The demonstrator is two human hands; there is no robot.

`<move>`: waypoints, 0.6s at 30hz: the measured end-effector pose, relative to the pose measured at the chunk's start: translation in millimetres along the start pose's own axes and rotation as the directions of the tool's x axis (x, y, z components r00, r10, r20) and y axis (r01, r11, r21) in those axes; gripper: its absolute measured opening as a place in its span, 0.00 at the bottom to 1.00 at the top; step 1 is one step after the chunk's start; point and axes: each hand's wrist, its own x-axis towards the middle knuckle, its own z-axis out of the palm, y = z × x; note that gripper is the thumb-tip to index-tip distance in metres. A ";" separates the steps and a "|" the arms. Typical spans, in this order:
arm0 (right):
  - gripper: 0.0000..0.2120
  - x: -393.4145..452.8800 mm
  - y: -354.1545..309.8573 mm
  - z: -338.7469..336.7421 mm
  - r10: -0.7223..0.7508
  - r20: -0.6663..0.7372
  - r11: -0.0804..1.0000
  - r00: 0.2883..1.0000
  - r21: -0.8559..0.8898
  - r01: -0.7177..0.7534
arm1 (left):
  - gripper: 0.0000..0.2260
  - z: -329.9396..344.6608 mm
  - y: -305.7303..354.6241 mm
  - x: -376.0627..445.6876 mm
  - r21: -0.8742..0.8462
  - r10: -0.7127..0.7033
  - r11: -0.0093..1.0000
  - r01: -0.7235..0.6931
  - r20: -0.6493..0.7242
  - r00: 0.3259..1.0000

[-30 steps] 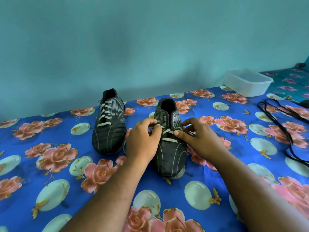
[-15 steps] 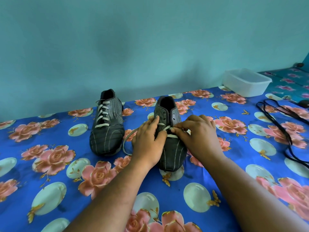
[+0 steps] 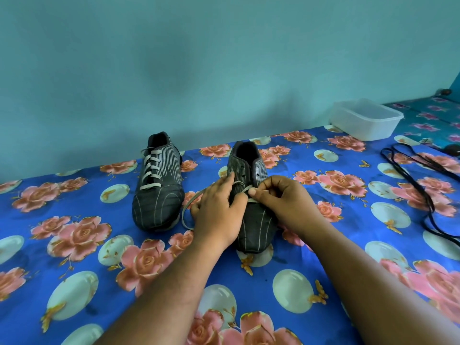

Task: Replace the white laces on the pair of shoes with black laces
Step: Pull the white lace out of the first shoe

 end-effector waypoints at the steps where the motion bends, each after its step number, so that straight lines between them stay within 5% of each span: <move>1: 0.11 1.1 2.1 -0.3 -0.020 -0.021 1.000 1.000 -0.015 0.020 | 0.33 -0.2 0.4 -0.3 0.001 -0.002 1.000 0.002 -0.001 1.000; 8: 0.15 -4.6 0.5 -11.6 0.116 0.190 0.912 0.975 0.368 -0.180 | 0.31 -0.1 2.5 -0.6 0.059 0.006 0.998 -0.006 0.008 1.000; 11: 0.27 -0.9 5.2 -7.2 0.043 0.103 0.973 0.994 0.223 -0.065 | 0.31 -0.1 3.7 -1.0 0.065 -0.011 0.998 0.010 0.016 1.000; 15: 0.07 5.6 10.0 -5.5 -0.185 -0.083 0.975 0.979 -0.137 0.173 | 0.33 1.1 3.5 -2.1 0.082 0.013 0.997 -0.013 0.000 1.000; 18: 0.06 4.6 8.0 -10.9 -0.183 -0.055 0.983 0.982 -0.032 0.181 | 0.26 3.2 3.7 -3.5 0.104 0.082 0.991 -0.079 -0.018 0.997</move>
